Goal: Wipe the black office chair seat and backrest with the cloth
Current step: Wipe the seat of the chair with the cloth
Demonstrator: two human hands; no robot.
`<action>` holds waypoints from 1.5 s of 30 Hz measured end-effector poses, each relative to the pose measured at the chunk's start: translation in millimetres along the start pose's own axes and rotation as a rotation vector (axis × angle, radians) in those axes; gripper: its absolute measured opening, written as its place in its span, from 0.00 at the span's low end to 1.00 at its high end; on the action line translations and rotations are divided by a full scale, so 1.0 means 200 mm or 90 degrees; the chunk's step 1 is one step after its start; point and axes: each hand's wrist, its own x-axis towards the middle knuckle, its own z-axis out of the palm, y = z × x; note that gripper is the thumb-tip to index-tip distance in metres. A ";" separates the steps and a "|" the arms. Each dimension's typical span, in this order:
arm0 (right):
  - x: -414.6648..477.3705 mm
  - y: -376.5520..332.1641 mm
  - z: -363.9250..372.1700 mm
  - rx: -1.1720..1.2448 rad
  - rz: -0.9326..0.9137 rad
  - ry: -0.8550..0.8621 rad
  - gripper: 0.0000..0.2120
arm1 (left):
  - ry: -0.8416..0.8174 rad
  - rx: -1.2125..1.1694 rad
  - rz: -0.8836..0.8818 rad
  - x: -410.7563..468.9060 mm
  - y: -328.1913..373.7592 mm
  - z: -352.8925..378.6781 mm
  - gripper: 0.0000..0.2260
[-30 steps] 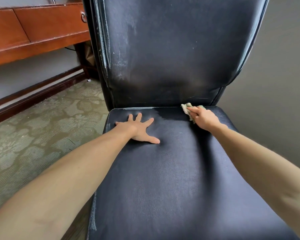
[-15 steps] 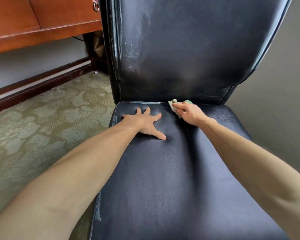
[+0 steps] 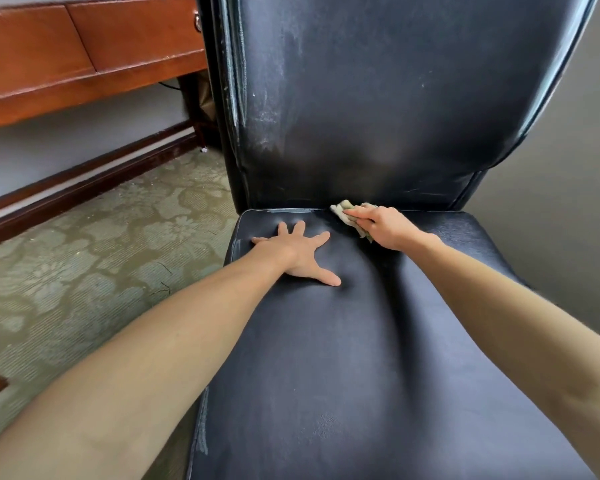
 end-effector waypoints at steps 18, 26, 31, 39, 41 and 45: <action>-0.03 0.01 0.02 0.017 0.025 0.044 0.17 | 0.007 0.022 0.035 0.04 -0.02 -0.01 0.47; 0.15 -0.23 0.08 0.029 -0.032 -0.014 0.19 | 0.028 0.011 0.052 0.05 -0.03 -0.02 0.47; 0.06 -0.13 0.03 0.006 -0.002 0.014 0.19 | 0.040 0.005 0.045 0.02 -0.02 -0.03 0.48; 0.00 -0.06 -0.02 -0.030 0.035 0.010 0.18 | 0.023 0.002 0.034 0.02 -0.07 -0.08 0.49; 0.04 -0.12 0.00 -0.026 0.014 0.001 0.18 | 0.025 0.002 0.042 0.04 -0.08 -0.06 0.48; 0.18 -0.28 0.04 -0.019 -0.017 -0.032 0.18 | 0.020 0.009 0.055 0.07 -0.09 -0.04 0.47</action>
